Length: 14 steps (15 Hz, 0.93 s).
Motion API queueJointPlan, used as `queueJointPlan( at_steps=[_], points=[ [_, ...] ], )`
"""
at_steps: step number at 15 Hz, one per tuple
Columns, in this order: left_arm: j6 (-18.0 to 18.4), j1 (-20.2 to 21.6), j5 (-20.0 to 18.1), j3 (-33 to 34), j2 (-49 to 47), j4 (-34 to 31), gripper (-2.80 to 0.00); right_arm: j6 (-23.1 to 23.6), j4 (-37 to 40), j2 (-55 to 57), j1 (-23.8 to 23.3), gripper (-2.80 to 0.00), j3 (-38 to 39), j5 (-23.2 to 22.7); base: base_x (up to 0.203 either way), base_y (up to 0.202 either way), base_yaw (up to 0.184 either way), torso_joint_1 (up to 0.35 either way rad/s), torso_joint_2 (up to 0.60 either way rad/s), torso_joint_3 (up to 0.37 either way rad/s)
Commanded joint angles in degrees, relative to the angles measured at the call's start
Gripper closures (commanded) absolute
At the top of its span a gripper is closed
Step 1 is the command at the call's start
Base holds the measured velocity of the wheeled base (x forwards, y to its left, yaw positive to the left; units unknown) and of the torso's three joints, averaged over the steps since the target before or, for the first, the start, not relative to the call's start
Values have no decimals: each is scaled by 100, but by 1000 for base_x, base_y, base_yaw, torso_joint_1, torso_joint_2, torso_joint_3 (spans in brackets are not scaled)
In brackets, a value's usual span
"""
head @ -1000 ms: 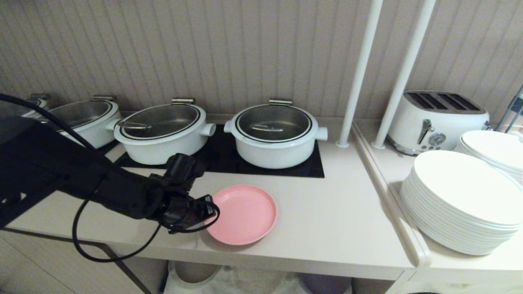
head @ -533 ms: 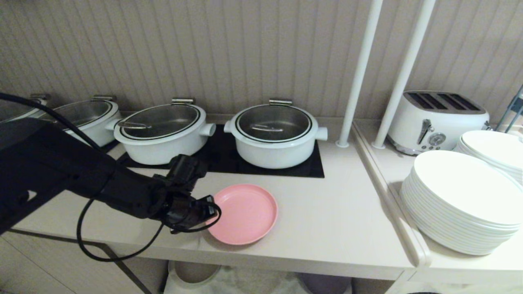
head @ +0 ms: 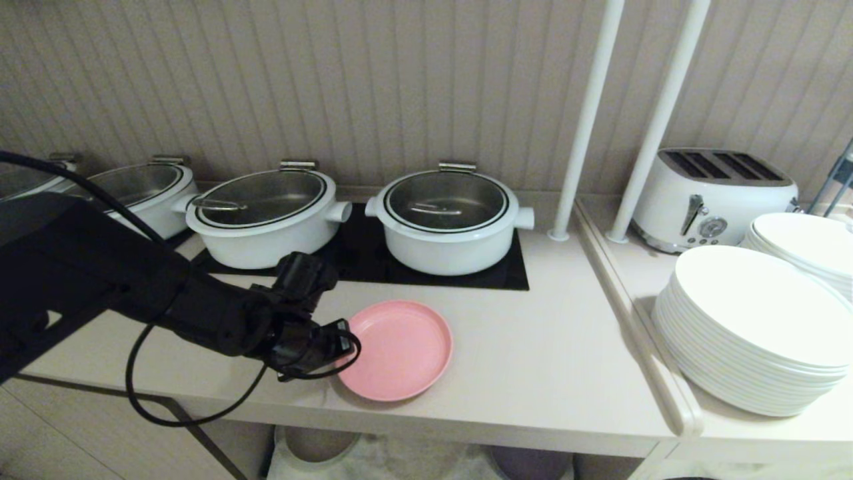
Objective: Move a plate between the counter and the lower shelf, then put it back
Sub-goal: Put the plate
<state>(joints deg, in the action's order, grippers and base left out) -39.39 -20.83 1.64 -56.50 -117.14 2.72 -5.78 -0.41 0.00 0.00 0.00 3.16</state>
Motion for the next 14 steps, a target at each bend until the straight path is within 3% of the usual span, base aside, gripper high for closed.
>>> queueJointPlan(
  at_steps=[1, 14],
  points=[
    [-24, 0, 3, -1, 7, 9, -280, -2, -2, 0, 0, 0, 0, 1, 0, 0, 0, 0, 0, 0],
    [-19, -60, 100, 187, 856, -206, -280, -2, -2, 0, 0, 0, 0, 1, 0, 0, 0, 0, 0, 0]
  ],
)
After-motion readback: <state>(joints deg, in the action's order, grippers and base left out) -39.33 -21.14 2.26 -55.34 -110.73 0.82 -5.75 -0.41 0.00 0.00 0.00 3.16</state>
